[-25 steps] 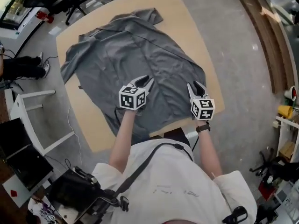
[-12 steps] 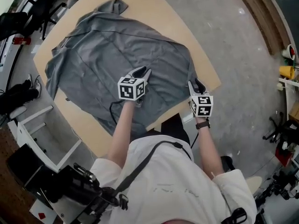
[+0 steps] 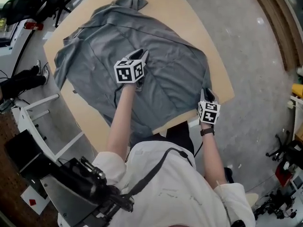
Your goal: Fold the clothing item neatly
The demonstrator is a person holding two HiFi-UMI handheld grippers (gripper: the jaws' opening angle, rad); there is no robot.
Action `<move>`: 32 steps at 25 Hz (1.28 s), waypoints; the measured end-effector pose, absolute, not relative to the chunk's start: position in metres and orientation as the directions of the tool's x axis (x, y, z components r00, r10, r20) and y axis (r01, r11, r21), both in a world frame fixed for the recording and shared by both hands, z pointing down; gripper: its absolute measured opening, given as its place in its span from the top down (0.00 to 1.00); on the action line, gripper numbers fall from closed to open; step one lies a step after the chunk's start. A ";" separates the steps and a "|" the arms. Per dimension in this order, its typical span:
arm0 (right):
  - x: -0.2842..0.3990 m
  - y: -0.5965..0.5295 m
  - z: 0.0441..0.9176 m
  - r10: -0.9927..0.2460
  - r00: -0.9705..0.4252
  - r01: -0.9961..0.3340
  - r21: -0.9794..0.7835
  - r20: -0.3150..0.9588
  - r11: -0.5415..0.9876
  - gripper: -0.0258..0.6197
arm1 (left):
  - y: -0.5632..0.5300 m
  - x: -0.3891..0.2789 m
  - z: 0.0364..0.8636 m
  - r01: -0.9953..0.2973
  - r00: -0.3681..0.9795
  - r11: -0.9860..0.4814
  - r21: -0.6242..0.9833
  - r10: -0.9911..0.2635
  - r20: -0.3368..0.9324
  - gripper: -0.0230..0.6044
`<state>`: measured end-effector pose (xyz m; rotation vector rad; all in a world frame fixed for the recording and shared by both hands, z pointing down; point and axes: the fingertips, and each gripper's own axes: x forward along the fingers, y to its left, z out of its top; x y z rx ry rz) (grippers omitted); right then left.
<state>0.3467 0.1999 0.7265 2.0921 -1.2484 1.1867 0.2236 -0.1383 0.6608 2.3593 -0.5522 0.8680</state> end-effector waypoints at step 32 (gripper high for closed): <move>0.307 0.201 0.633 -0.634 -0.122 -0.963 -0.246 0.764 -0.111 0.93 | -0.381 0.147 0.650 -0.806 0.592 -0.387 0.447 -0.532 0.605 0.95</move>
